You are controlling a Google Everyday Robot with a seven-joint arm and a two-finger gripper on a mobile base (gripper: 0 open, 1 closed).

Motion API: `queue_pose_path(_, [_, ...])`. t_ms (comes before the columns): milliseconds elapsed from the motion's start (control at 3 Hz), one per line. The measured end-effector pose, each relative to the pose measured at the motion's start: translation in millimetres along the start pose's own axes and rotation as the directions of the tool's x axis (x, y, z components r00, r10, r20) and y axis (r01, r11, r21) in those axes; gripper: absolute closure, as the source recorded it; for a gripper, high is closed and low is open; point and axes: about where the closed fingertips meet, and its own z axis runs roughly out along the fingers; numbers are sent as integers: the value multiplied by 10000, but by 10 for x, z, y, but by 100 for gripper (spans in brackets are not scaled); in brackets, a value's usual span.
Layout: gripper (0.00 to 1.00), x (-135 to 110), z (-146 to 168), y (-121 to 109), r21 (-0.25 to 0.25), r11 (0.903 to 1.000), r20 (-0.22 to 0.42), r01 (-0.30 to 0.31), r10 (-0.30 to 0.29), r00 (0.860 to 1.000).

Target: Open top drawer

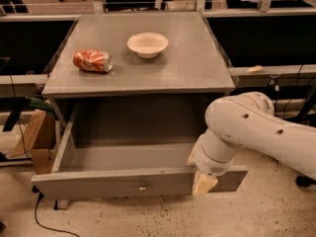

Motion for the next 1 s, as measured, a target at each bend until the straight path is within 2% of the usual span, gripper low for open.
queue_pose_path(333, [0, -13, -43, 22, 2, 10000, -13, 64, -64, 10000])
queue_pose_path(667, [0, -56, -90, 54, 24, 9999, 49, 166, -167, 9998])
queue_pose_path(1000, [18, -63, -124, 128, -60, 9994, 167, 346, -345, 9993])
